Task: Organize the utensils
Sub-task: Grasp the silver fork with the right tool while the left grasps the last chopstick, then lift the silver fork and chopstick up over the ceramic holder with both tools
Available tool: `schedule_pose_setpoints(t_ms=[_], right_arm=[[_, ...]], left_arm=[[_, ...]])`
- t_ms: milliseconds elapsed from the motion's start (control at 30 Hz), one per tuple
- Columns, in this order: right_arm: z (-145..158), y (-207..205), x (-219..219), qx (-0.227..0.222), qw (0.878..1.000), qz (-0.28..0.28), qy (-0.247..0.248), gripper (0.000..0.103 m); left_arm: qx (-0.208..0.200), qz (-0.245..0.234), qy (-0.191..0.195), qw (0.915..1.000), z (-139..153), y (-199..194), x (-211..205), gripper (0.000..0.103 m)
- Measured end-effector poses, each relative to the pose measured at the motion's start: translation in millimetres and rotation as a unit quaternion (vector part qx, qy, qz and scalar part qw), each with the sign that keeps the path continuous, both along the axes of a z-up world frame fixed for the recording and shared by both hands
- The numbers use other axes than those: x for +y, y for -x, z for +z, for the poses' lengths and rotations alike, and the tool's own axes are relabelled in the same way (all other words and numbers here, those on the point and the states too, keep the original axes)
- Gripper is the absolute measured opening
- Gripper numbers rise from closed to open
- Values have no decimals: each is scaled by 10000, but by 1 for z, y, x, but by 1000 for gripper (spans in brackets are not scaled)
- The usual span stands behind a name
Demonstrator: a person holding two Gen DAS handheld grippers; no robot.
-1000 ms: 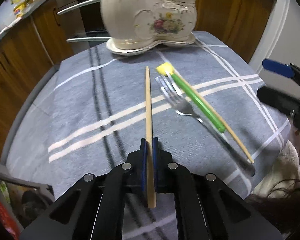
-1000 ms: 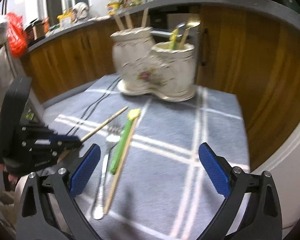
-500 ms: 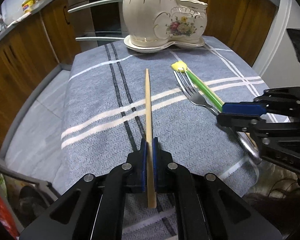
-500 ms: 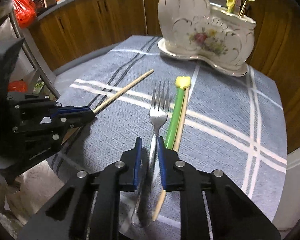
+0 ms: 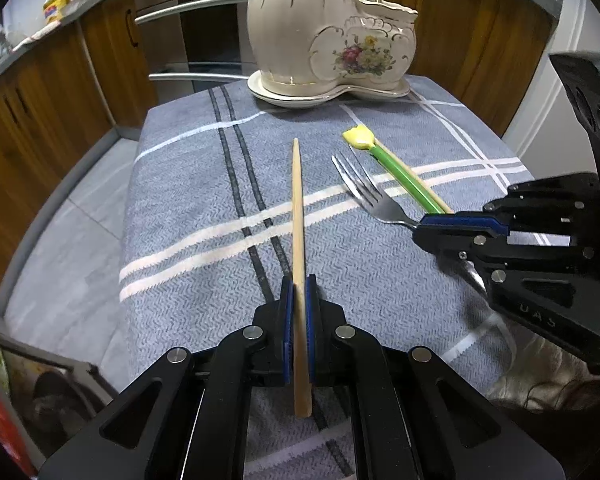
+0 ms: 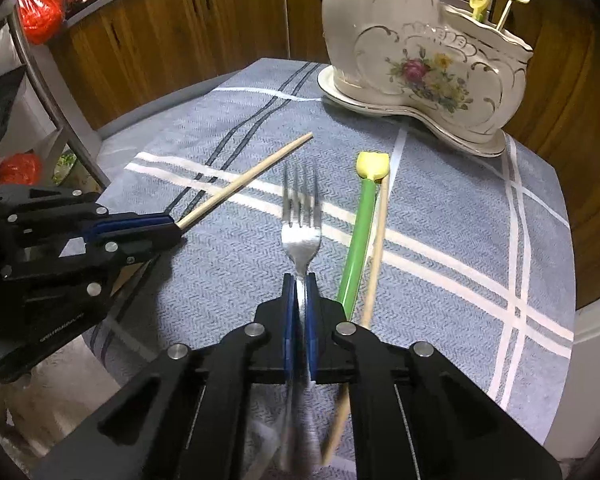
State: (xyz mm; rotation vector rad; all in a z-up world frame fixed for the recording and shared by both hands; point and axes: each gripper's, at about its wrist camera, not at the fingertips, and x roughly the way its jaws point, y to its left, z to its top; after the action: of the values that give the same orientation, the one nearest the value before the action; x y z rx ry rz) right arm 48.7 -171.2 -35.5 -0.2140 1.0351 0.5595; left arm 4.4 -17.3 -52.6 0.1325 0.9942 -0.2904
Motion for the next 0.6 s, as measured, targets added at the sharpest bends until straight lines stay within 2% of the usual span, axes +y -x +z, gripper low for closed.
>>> schedule_pose_setpoints(t_ms=[133, 367, 600], right_arm=[[5, 4, -12, -99, 9997, -80, -226, 5], [32, 11, -43, -515, 9952, -208, -810, 5], [65, 23, -70, -1272, 9842, -364, -1178, 5]], left_arm=[[-33, -27, -7, 10000, 0, -1, -1, 6], [-338, -33, 415, 9986, 17, 2, 4, 6], [-895, -27, 1336, 9870, 53, 4, 18, 6]])
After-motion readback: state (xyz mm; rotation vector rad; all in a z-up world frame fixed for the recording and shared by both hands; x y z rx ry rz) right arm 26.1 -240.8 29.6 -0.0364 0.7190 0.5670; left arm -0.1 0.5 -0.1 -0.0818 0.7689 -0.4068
